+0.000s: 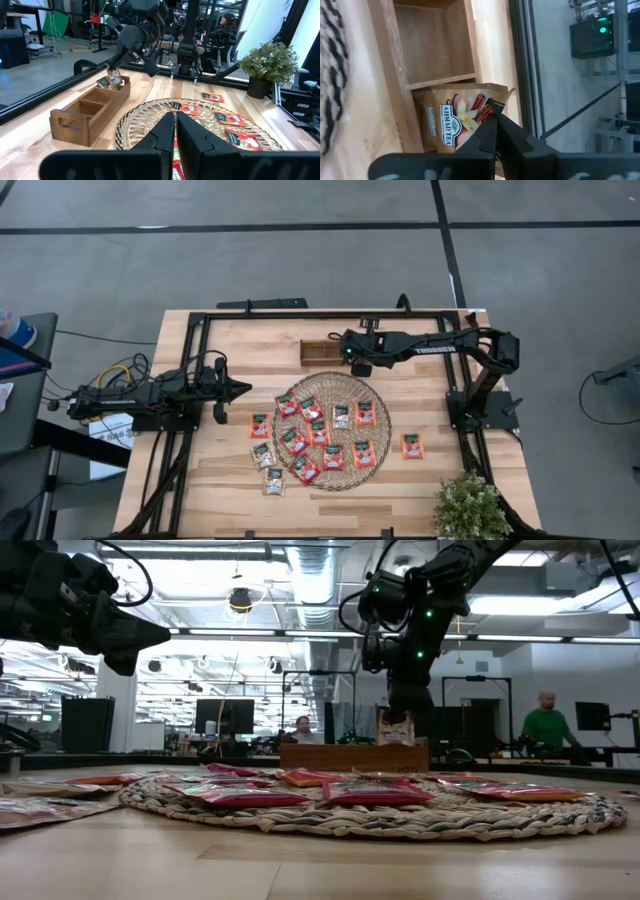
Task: Pick & Place Tea
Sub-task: Put the brown tea bag into the right slot of the wooden organizer
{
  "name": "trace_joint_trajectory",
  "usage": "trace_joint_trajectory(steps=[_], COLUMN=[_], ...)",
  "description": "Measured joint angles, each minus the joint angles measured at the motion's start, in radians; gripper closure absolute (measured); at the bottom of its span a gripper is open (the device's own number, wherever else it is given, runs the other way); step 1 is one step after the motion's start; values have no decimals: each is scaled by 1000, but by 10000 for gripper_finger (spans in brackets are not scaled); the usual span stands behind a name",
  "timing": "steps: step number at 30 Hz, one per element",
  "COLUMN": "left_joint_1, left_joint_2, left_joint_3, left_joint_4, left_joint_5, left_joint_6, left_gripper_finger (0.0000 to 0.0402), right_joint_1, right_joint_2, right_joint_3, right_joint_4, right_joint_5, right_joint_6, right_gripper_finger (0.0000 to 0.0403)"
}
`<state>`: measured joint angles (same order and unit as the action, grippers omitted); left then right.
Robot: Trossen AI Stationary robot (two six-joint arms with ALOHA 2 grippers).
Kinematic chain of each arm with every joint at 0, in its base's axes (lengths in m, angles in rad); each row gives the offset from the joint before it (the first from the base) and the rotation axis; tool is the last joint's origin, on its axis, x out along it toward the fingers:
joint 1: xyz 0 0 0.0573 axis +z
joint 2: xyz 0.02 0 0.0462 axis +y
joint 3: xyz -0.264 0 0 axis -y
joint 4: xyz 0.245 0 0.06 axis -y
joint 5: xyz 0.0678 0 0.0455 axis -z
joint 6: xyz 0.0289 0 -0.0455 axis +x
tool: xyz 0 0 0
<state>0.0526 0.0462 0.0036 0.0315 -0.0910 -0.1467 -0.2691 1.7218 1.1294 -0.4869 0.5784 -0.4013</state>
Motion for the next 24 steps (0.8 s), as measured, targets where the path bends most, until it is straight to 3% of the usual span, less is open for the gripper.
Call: trace_joint_trajectory(steps=[24], left_joint_1=[0], left_joint_2=[0], left_joint_3=[0], left_joint_4=[0], left_joint_5=[0], left_joint_6=[0], left_gripper_finger=[393], right_joint_1=[-29], right_joint_2=[66], right_joint_3=[0], right_joint_4=[2], right_joint_5=[-30], right_joint_6=[-18], right_gripper_finger=[403])
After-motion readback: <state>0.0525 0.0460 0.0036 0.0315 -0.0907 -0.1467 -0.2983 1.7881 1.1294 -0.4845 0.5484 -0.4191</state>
